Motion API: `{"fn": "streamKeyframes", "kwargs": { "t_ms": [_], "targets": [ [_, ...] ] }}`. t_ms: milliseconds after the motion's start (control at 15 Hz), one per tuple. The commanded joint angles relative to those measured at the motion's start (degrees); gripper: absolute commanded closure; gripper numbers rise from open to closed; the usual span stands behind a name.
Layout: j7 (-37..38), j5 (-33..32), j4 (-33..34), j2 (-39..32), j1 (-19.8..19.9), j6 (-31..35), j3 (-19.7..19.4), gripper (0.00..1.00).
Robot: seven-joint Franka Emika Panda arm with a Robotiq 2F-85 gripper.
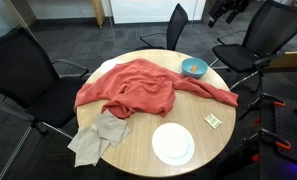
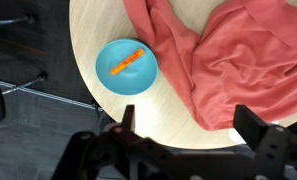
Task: Pick up the pen from the bowl and place it on the table
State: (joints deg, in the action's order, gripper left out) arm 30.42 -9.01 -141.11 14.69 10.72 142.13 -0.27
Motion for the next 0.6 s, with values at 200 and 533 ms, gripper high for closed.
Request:
{"fn": "streamKeyframes", "kwargs": {
  "t_ms": [200, 533],
  "targets": [
    [12.6, 3.4, 3.7, -10.1, 2.6, 7.3, -3.2, 0.0],
    [25.6, 2.2, 5.6, -16.3, 2.6, 9.0, -7.0, 0.0]
  ]
}}
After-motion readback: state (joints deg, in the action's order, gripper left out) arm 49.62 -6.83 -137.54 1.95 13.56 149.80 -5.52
